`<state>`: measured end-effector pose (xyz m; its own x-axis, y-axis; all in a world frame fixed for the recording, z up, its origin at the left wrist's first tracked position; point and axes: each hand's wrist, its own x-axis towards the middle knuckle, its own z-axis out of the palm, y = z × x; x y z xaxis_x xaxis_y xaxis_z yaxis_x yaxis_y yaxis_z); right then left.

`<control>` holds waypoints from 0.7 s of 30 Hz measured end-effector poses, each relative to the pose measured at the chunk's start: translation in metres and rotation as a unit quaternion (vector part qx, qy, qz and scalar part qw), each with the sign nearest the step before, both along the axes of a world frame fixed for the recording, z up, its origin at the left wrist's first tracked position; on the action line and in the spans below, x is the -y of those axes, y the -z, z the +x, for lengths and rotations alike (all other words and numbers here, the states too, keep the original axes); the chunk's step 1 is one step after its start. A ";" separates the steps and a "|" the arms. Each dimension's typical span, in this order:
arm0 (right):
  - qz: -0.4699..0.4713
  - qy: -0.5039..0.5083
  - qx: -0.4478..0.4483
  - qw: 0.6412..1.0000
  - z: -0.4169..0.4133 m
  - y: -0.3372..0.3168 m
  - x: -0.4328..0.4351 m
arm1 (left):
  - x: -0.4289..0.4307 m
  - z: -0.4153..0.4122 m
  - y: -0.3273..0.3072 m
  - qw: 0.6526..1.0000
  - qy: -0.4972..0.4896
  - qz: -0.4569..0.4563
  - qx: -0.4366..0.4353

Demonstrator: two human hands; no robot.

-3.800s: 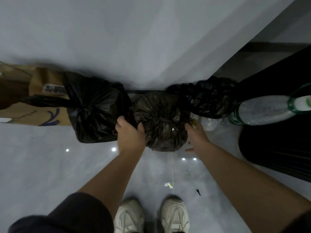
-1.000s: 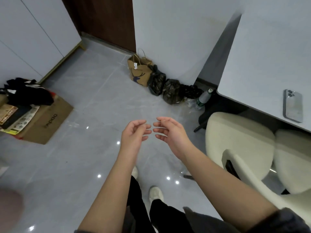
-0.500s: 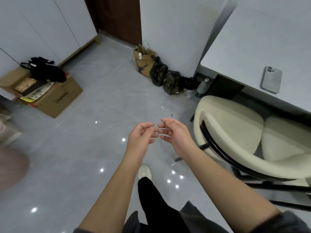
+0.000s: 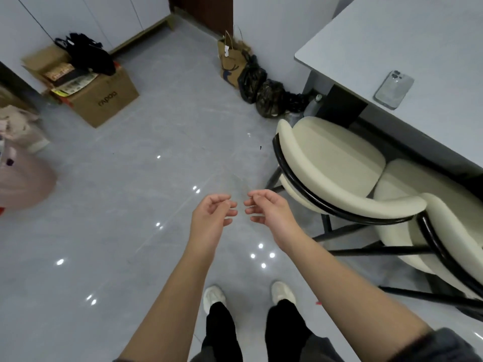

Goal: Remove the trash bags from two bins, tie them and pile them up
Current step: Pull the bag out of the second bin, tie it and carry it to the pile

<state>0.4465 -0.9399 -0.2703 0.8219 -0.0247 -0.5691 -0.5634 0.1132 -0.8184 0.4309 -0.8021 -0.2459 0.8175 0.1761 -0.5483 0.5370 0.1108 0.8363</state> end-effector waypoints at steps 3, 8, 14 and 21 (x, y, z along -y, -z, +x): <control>-0.043 -0.033 -0.004 0.998 -0.024 0.009 0.042 | 0.040 -0.029 0.009 1.000 -0.018 0.004 -0.006; -0.067 -0.100 -0.037 0.992 -0.071 0.028 0.133 | 0.130 -0.093 0.037 0.997 -0.067 0.012 -0.044; -0.069 -0.140 -0.046 0.987 -0.132 0.039 0.219 | 0.222 -0.162 0.041 0.995 -0.077 0.018 -0.055; -0.073 -0.161 -0.025 0.984 -0.220 0.074 0.309 | 0.312 -0.244 0.066 0.998 -0.034 0.040 -0.038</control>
